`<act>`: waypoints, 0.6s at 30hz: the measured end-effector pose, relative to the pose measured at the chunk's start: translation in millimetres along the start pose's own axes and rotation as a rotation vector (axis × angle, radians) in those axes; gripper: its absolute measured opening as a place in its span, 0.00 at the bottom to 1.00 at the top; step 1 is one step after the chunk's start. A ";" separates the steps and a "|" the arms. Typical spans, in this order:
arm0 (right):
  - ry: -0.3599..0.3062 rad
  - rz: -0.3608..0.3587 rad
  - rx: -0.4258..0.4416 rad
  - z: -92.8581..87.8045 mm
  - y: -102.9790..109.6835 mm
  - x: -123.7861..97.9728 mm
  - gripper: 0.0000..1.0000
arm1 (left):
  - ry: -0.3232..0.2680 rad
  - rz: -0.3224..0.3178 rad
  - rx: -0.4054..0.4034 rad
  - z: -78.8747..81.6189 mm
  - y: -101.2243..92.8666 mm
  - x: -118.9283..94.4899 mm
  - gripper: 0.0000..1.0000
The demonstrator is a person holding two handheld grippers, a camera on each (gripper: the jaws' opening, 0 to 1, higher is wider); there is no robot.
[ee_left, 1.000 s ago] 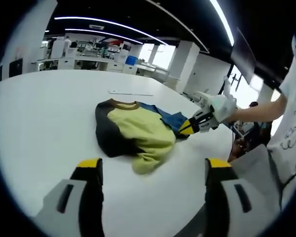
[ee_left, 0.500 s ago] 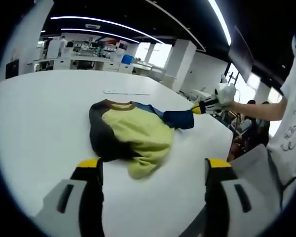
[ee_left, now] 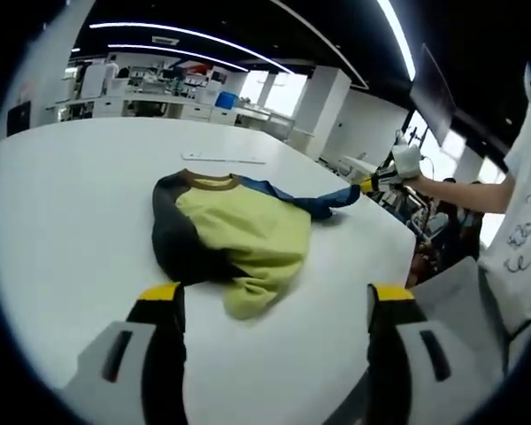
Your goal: Fold the garment on the visible template until the final outline fits inside the template.
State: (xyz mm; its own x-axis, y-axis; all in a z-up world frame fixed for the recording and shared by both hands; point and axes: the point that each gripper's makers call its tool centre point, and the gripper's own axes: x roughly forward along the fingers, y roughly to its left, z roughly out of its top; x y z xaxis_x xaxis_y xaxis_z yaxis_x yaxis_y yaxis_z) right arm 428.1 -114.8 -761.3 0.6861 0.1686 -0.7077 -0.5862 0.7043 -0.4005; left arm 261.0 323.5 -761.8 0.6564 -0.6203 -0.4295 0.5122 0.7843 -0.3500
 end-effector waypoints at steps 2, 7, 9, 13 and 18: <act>0.020 -0.011 0.014 -10.2 -9.2 -1.3 0.00 | 0.003 -0.002 -0.003 -0.8 1.8 1.5 0.82; 0.077 -0.042 0.039 -35.4 -33.6 -7.9 0.00 | 0.009 -0.006 -0.004 -0.8 1.2 6.6 0.81; 0.099 -0.052 0.048 -44.4 -42.5 -11.3 0.00 | 0.011 -0.006 -0.009 -1.0 0.8 8.5 0.81; 0.143 -0.065 0.085 -60.8 -60.0 -16.3 0.00 | 0.017 -0.011 -0.010 -1.8 -1.0 12.4 0.81; 0.191 -0.061 0.125 -77.2 -71.2 -15.2 0.00 | 0.015 -0.008 -0.013 -0.9 0.8 14.0 0.81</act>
State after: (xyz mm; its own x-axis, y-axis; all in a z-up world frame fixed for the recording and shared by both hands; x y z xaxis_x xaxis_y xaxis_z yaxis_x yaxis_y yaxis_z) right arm 426.2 -220.7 -767.0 0.6176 -0.0024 -0.7865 -0.4799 0.7912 -0.3792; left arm 270.1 315.5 -768.9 0.6437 -0.6265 -0.4394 0.5102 0.7793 -0.3638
